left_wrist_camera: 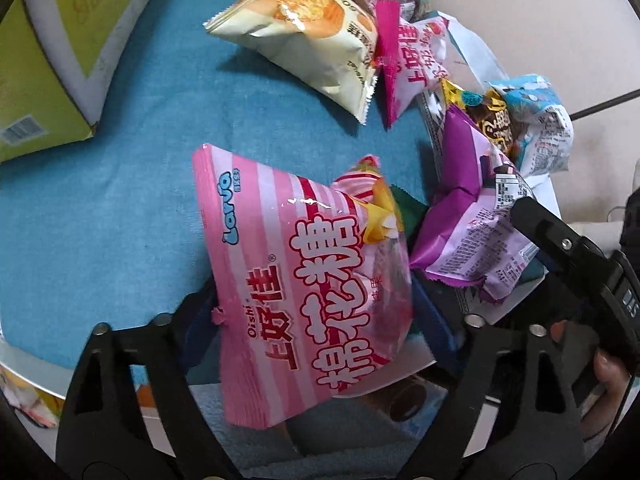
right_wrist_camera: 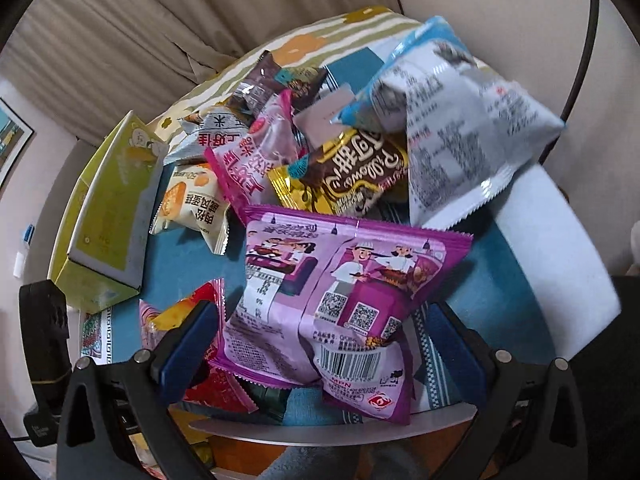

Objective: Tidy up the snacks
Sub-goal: 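Grasp the pink cotton-candy bag with the left tool while the right tool grasps the purple bag, then carry both bags into the yellow-green box and open both tools to release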

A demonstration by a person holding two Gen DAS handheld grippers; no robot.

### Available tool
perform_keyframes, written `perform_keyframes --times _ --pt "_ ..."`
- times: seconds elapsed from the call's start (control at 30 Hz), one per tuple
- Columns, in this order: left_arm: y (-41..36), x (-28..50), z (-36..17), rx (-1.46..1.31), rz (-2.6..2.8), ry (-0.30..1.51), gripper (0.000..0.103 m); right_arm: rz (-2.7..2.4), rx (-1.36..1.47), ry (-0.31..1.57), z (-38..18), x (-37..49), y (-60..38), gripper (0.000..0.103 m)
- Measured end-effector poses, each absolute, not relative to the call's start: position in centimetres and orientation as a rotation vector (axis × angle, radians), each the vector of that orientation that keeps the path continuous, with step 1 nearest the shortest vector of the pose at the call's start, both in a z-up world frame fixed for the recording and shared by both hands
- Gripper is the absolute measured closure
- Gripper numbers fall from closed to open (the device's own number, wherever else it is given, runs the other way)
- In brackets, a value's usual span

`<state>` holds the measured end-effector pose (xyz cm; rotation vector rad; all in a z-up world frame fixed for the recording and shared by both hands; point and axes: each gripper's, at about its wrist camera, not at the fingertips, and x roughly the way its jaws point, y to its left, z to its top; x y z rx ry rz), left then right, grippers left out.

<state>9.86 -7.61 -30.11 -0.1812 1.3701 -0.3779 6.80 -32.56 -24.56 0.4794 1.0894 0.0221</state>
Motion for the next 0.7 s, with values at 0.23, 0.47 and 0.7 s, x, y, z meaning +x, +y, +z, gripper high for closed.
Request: perform_keyframes --times 0.23,0.47,0.7 --pt "-7.8 9.9 -30.0 -0.169 -0.388 1.366 0.034 0.02 0.542 1.102 -25.9 7.3 -33.0 0.0" --pt "-6.7 9.7 -29.8 -0.171 -0.383 1.364 0.035 0.032 0.57 1.106 -26.7 7.5 -32.9 0.0" --pt "-6.5 9.8 -29.7 -0.176 -0.378 1.362 0.037 0.043 0.537 1.106 -26.7 7.6 -32.0 0.022"
